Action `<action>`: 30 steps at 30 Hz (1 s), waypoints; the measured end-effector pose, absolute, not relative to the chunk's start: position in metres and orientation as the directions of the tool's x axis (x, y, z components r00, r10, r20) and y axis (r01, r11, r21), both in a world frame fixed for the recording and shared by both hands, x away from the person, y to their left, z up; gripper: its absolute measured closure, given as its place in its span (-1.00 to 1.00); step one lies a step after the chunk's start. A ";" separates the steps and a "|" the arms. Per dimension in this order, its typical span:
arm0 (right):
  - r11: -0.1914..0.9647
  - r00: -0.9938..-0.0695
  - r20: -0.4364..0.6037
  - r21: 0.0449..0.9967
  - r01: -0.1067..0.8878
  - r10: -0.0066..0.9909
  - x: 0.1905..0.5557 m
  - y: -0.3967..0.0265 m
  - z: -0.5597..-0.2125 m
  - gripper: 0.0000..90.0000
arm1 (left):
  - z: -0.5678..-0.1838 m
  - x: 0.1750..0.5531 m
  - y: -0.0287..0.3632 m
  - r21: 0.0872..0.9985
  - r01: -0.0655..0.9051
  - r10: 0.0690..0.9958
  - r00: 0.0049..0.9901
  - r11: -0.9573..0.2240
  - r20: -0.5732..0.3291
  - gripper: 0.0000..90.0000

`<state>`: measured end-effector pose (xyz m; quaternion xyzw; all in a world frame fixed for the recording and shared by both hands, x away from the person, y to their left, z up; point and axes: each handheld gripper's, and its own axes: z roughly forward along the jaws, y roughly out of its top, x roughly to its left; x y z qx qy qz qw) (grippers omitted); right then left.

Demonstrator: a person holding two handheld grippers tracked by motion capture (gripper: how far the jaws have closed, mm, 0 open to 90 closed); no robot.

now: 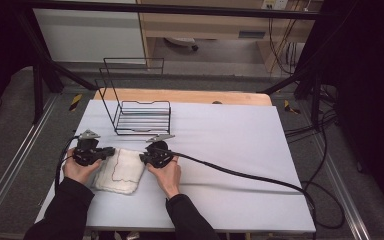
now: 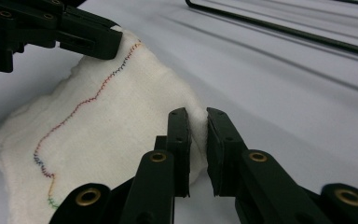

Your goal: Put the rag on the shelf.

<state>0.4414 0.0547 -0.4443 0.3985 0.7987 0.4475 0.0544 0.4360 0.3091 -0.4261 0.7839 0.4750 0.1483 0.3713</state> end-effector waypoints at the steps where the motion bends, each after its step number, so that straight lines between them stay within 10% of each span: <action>1: 0.282 -0.677 0.270 0.758 0.588 0.685 0.441 0.055 -0.444 0.79 | -0.425 0.434 0.310 0.729 0.629 0.855 0.506 -0.271 -0.119 0.86; 30: 0.229 -0.753 0.191 0.880 0.415 0.630 0.412 0.044 -0.395 0.83 | -0.384 0.398 0.319 0.856 0.472 0.837 0.539 -0.210 -0.091 0.87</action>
